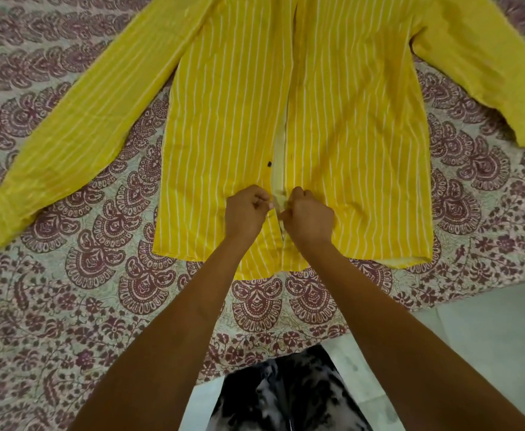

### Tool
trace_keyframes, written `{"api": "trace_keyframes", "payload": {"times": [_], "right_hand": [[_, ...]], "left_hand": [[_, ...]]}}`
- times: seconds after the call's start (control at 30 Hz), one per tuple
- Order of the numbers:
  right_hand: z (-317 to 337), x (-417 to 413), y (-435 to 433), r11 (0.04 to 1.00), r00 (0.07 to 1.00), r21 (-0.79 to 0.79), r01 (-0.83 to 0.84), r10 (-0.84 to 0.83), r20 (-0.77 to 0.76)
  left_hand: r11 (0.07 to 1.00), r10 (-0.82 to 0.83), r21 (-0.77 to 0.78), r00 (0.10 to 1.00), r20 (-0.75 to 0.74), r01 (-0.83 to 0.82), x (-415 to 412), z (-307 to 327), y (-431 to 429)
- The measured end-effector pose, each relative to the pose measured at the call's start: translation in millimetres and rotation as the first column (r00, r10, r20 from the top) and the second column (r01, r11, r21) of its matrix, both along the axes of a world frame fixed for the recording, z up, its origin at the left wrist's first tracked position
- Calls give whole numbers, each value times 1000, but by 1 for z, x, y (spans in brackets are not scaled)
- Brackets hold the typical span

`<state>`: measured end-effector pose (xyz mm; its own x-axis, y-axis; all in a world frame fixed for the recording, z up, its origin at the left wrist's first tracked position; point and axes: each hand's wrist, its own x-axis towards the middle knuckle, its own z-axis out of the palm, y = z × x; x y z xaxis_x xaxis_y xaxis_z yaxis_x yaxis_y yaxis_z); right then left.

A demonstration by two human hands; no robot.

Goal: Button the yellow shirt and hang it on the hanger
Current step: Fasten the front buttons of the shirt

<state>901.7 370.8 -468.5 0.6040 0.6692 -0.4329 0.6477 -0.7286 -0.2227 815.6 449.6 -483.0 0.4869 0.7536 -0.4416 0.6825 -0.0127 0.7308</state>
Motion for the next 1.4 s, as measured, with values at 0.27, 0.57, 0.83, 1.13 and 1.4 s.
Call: {"api": "trace_keyframes", "payload": {"times": [0.27,0.57,0.83,1.13,1.4], "right_hand": [[3,-8,-22,761,774,270,590,-438,-457],[-3,-22,-32,407,317,84,910,-549,-774],[-9,-23,-35,302,143,-13,953,-491,-859],[0,-11,-34,375,198,6,927,-475,-857],[1,-15,-35,487,489,263,833,-426,-761]], "left_hand": [[996,-29,-90,999,-33,26,-4,15,-1],[982,39,-183,999,6,-37,-2,19,-13],[996,-76,-43,995,-60,74,7,15,-21],[997,-29,-66,1000,2,29,17,23,-23],[991,68,-118,997,46,-63,18,25,-22]]}}
